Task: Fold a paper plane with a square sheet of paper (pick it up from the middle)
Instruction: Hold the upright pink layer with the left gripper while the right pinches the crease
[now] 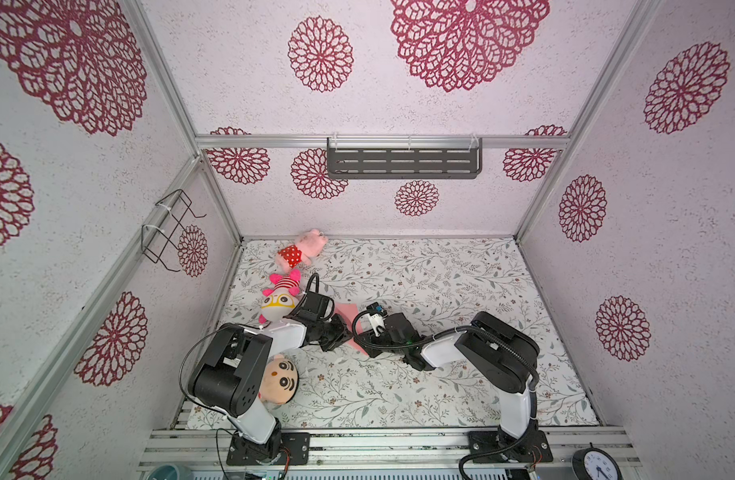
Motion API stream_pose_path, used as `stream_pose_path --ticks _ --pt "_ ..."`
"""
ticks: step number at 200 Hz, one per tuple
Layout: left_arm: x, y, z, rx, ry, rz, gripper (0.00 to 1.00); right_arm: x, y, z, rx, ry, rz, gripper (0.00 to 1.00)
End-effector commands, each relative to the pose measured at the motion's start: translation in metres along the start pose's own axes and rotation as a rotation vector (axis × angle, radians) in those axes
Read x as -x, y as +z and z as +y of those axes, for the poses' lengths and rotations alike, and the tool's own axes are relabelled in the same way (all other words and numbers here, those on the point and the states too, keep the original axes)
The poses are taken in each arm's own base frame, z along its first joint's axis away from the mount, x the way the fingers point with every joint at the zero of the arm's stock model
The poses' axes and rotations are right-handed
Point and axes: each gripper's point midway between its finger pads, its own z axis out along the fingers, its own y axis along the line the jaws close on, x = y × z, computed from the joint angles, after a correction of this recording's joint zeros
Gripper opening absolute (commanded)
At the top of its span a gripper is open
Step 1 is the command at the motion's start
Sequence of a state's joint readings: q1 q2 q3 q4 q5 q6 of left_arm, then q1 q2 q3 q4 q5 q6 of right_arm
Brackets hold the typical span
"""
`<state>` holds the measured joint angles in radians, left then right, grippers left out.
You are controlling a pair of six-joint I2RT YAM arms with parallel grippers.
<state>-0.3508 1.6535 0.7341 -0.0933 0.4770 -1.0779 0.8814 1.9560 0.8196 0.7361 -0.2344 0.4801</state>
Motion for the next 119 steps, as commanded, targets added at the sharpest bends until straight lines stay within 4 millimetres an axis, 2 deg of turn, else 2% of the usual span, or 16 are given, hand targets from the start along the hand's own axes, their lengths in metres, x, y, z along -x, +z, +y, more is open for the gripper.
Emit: stream_pose_path --ticks 1,49,119 --pt "0.002 -0.001 0.001 0.005 -0.005 0.002 0.10 0.017 -0.010 0.012 0.021 -0.001 -0.034 0.26" --pt "-0.001 0.003 0.006 0.018 -0.014 0.013 0.10 0.014 -0.008 0.017 0.027 0.015 -0.029 0.25" --pt "-0.003 0.005 0.009 0.030 -0.019 0.028 0.09 0.005 -0.005 0.008 0.000 0.090 -0.010 0.14"
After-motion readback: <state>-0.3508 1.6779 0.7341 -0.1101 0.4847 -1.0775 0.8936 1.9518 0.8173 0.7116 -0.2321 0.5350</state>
